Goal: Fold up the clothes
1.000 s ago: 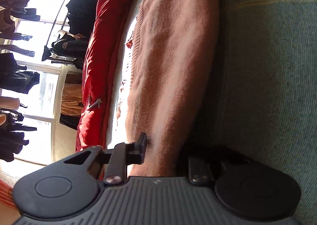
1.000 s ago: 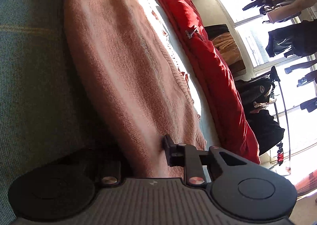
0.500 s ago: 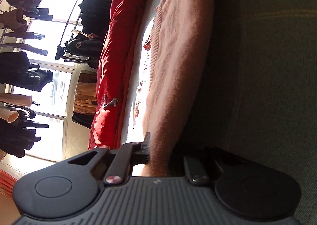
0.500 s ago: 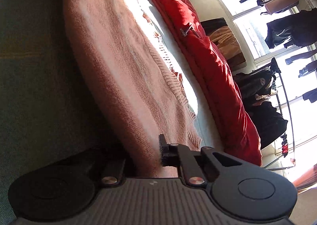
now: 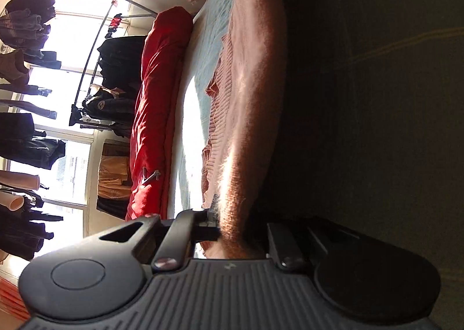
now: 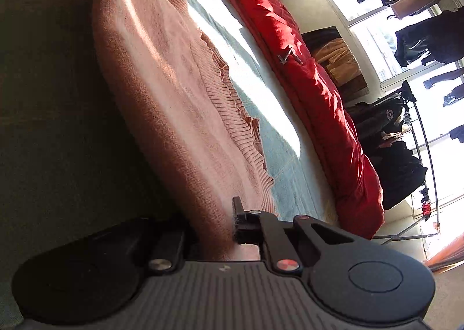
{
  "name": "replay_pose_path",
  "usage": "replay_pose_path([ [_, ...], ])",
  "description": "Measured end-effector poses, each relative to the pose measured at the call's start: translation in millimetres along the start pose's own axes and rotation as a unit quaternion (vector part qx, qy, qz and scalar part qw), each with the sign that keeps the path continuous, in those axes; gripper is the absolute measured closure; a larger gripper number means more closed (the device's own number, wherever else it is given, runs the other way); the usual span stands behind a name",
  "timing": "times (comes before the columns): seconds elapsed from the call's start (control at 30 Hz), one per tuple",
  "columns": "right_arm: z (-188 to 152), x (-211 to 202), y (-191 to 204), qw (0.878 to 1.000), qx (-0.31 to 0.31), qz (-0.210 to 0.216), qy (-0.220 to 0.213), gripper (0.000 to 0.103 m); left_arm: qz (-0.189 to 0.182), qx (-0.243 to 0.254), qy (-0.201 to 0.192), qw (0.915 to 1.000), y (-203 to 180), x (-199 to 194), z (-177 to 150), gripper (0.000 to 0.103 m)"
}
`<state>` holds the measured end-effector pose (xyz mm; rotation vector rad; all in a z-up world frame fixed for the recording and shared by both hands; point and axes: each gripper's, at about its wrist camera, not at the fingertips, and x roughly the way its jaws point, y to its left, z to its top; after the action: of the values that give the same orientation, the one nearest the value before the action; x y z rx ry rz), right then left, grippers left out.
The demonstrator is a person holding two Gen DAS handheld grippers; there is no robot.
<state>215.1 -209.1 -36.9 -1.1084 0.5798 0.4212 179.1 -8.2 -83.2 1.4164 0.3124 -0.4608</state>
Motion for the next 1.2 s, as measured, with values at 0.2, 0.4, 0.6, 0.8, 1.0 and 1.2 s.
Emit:
replay_pose_path([
  [0.2, -8, -62, 34, 0.998, 0.005, 0.052, 0.028, 0.092, -0.060, -0.021, -0.026, 0.9977, -8, -61, -5, 0.095],
  [0.4, -17, -77, 63, 0.992, 0.009, 0.113, 0.062, 0.087, -0.163, -0.062, -0.016, 0.9846, -13, -68, -11, 0.088],
  [0.6, -27, -72, 63, 0.977, 0.006, 0.197, 0.086, 0.065, -0.269, -0.096, -0.009, 0.9583, 10, -80, -30, 0.081],
  [0.8, -36, -99, 33, 0.958, 0.030, 0.274, 0.077, 0.042, -0.287, -0.207, 0.012, 0.9354, 73, -80, -62, 0.080],
  [1.0, -33, -95, -21, 0.956, 0.154, 0.249, 0.000, 0.032, -0.285, -0.280, 0.038, 0.9160, 69, -30, -66, 0.064],
  [1.2, -36, -35, -6, 0.945, 0.171, 0.274, 0.053, 0.032, -0.320, -0.330, 0.105, 0.8818, 30, -24, -89, 0.064],
])
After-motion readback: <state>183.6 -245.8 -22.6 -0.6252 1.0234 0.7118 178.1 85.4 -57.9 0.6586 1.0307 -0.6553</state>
